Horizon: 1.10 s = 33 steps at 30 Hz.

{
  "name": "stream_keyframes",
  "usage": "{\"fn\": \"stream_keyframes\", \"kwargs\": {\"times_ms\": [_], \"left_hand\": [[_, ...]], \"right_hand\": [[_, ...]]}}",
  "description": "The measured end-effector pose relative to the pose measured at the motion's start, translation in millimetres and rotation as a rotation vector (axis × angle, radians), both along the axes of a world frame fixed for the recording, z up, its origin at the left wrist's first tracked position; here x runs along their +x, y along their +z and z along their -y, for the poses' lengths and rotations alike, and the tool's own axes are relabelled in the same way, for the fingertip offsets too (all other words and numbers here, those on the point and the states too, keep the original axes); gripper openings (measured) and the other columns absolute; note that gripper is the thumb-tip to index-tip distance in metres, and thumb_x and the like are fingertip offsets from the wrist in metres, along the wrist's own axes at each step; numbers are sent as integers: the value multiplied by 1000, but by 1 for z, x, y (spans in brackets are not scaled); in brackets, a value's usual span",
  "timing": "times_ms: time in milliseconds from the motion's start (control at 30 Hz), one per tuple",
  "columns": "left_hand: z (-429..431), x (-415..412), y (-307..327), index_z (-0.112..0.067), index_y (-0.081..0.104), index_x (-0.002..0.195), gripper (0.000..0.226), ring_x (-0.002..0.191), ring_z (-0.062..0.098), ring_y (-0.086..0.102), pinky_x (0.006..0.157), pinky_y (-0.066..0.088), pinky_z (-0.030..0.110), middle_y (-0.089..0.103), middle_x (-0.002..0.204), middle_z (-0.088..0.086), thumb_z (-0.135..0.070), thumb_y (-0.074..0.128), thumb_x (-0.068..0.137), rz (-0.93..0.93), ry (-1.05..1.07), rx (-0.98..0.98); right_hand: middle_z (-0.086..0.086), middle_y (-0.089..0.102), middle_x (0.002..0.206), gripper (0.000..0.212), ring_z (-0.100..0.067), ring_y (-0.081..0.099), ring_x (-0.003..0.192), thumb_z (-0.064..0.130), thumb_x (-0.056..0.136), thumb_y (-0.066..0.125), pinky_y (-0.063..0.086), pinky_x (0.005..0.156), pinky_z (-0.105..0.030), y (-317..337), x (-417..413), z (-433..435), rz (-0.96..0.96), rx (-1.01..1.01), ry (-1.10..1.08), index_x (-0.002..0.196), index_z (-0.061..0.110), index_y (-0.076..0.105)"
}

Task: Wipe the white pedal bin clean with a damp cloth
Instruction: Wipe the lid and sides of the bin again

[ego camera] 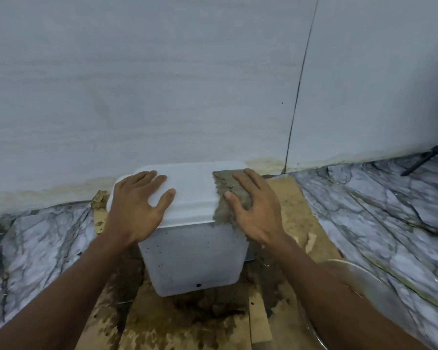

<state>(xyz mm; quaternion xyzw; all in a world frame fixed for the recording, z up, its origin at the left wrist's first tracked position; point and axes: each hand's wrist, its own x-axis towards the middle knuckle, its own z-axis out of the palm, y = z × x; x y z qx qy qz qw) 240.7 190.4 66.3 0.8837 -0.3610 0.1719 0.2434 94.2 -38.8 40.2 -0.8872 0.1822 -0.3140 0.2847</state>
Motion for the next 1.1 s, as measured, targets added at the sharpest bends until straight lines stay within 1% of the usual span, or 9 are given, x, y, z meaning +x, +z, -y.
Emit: {"fn": "stream_keyframes", "kwargs": {"times_ms": [233,333,433,500,567,667,800,933,1100], "left_hand": [[10,0,-3,-16,68,130,67,134,29,52,115,34,53,62,138,12,-62,35,95,47,20,28],[8,-1,-5,-16,69,129,66,133,30,54,114,35,55,63,137,13,-61,36,94,66,22,21],[8,-2,-6,-15,70,128,65,132,30,55,111,37,58,64,135,13,-60,38,94,78,19,12],[8,-2,-7,-14,70,128,65,132,30,55,111,37,57,64,135,13,-60,38,94,83,15,11],[8,-2,-7,-15,69,129,66,132,30,54,112,37,57,63,136,13,-61,37,95,88,13,15],[8,-1,-7,-15,69,129,66,134,30,53,114,35,56,63,137,13,-61,36,95,87,25,11],[11,-2,-5,-15,69,129,67,134,31,53,115,33,52,63,137,14,-60,34,95,89,43,9],[12,-2,-5,-14,69,128,67,133,31,54,115,34,53,63,136,14,-60,34,95,100,42,18],[10,-4,-6,-15,69,128,66,132,31,54,114,34,53,64,135,13,-60,35,94,106,44,20]], "right_hand": [[3,49,152,47,-25,47,137,47,102,43,39,113,-43,20,21,33,-180,253,-20,147,35,47],[2,53,148,45,-24,49,135,43,104,41,41,110,-39,13,15,21,-97,217,-50,147,33,46],[2,47,150,45,-20,39,140,40,105,40,30,109,-28,-7,-2,-8,47,166,-143,148,27,44],[-1,37,157,49,-22,27,147,44,105,36,25,121,-40,-20,-8,-28,98,154,-180,151,26,38],[-5,32,158,51,-27,22,149,45,105,32,25,120,-51,-28,-8,-39,131,153,-200,151,24,33],[-6,30,158,55,-29,21,149,49,103,27,22,121,-51,-21,1,-39,71,164,-243,151,24,31],[4,43,152,46,-23,37,140,44,105,34,33,115,-43,10,14,-8,-63,242,-217,149,32,40],[4,48,153,44,-26,45,139,44,106,37,39,111,-44,33,27,33,-197,479,-77,149,38,42],[6,53,147,42,-22,47,135,40,107,33,40,108,-40,9,11,6,-27,297,-162,147,36,45]]}}
